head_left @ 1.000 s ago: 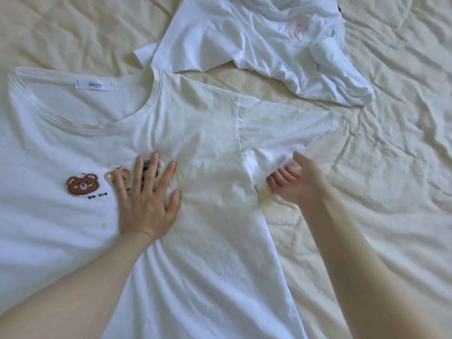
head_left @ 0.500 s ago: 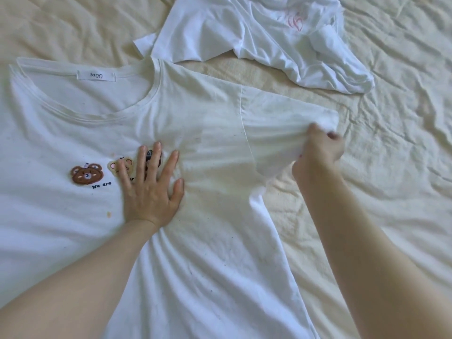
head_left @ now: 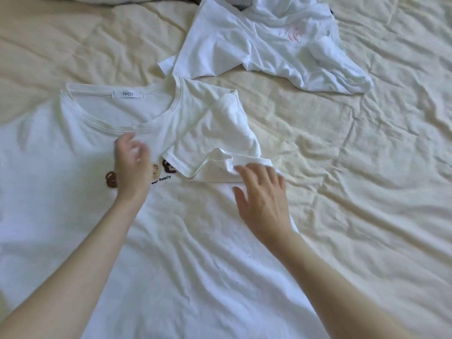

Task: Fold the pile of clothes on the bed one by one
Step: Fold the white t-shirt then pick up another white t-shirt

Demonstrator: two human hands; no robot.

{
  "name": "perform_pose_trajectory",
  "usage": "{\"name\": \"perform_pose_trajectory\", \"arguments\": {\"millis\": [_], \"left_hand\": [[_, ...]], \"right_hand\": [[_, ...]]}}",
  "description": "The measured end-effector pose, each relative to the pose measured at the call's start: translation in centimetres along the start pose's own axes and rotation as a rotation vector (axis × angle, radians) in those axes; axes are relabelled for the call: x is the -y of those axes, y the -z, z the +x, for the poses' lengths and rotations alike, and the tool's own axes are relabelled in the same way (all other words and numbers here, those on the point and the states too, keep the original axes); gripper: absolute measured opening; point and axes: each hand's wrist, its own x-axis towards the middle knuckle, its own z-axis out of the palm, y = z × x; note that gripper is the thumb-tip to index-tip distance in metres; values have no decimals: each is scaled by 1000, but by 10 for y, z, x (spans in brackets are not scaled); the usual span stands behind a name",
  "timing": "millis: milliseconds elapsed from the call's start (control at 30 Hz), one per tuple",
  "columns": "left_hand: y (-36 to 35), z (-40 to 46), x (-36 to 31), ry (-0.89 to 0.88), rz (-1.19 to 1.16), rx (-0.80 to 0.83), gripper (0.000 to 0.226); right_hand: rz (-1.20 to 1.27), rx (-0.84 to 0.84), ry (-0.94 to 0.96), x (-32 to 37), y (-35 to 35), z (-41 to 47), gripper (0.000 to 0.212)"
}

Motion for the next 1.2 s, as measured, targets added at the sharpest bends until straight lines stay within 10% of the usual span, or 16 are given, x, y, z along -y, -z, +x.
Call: {"name": "perform_pose_trajectory", "arguments": {"millis": [133,300,467,667,900,1200], "left_hand": [[-67,31,-41,-306,299,298,48],[-127,52,-80,-117,315,505,40],[-149,55,-95,-168,209,520,28],[-171,65,-84,-142,93,461,11],[-165,71,-82,-205,83,456,20],[-99,52,-64,-180,388,586,40]], "right_hand": [[-212,249,-61,-23,-7,30,65],[-22,147,-49,-35,-4,46,34],[59,126,-126,-52,-1,25,19],[104,-284,-86,-62,13,30,22],[-109,-40,272,-57,-7,-16,33],[187,89,-247,-48,-8,-22,43]]}}
